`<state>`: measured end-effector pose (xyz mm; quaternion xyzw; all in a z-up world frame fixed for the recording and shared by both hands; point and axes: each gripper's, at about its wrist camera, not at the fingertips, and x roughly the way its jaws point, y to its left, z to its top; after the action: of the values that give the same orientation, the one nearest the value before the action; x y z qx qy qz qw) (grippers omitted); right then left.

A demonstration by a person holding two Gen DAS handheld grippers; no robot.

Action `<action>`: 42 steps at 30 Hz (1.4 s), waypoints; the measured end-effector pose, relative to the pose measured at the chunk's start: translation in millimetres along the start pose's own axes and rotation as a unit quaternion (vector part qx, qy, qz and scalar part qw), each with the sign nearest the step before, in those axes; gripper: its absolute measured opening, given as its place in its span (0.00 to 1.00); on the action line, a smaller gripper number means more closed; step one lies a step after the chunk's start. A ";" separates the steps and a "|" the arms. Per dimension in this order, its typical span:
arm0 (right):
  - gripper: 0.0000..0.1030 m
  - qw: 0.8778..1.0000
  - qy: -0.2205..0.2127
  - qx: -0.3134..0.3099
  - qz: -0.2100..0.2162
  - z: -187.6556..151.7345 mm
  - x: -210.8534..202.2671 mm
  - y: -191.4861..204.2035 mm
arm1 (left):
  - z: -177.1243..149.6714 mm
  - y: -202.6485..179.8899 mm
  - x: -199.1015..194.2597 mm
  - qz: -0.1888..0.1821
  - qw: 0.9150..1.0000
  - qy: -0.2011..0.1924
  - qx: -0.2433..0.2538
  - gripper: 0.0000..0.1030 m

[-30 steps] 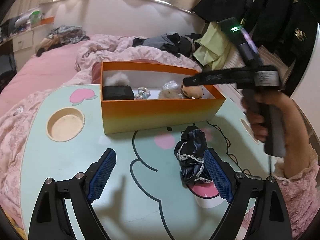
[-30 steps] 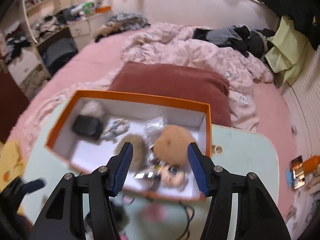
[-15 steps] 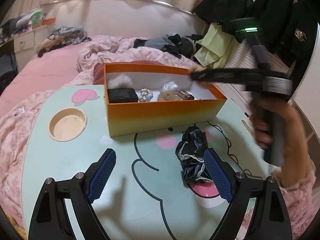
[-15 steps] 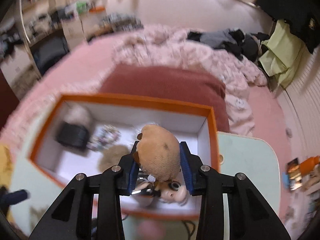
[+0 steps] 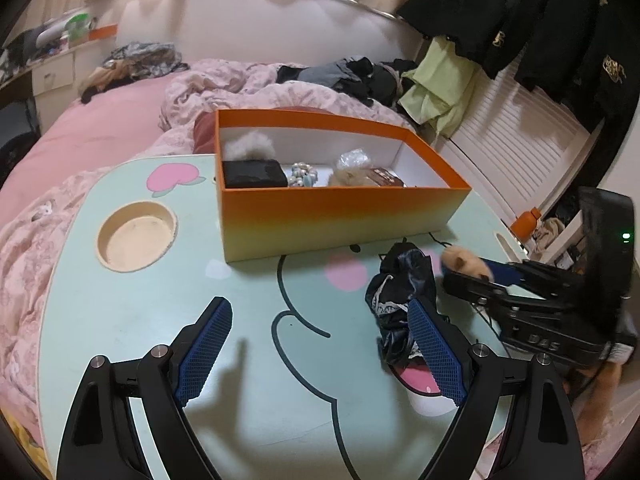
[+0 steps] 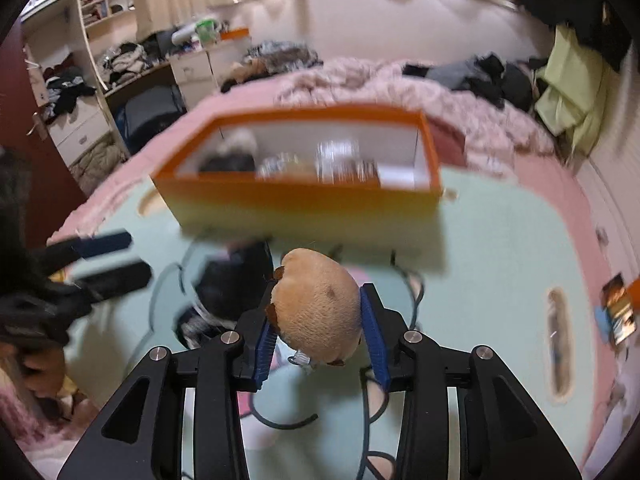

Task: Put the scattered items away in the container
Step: 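Carry the brown plush ball out and set it on the table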

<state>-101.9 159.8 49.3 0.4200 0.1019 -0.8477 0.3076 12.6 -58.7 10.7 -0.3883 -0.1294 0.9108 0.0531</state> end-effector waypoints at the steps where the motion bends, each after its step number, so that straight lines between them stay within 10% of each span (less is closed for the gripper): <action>1: 0.42 1.000 -0.003 0.006 0.001 -2.7 3.3 -1.8 | -0.4 -0.9 0.1 0.001 1.000 0.000 0.002 0.87; 7: 0.81 0.994 -0.098 0.044 -0.018 -12.9 -26.7 -7.9 | -0.3 -2.8 -2.4 0.003 1.000 -0.004 0.002 0.87; 20: 0.82 0.998 -0.008 -0.015 -0.059 -72.4 -25.2 5.1 | 34.9 -1.8 -6.2 0.014 1.000 -0.022 -0.018 0.87; 27: 0.87 0.997 -0.041 -0.016 -0.062 -76.8 -19.1 7.8 | 93.0 -18.8 25.4 0.007 1.000 0.023 -0.001 0.85; 35: 0.91 0.997 -0.048 -0.010 -0.065 -73.5 -20.2 8.8 | 117.5 -34.6 120.8 0.033 0.985 0.167 -0.001 0.62; 39: 0.91 0.997 -0.048 -0.010 -0.065 -73.2 -20.1 8.4 | 116.1 -30.2 143.9 0.047 0.980 0.190 -0.015 0.32; 42: 0.91 0.997 -0.048 -0.010 -0.064 -73.4 -20.0 8.5 | 115.4 -27.6 148.8 0.042 0.981 0.188 -0.022 0.32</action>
<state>-39.9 193.5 19.6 0.3683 0.1226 -0.8838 0.2611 -173.7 -25.3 -8.1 -0.5586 -0.1205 0.8201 0.0295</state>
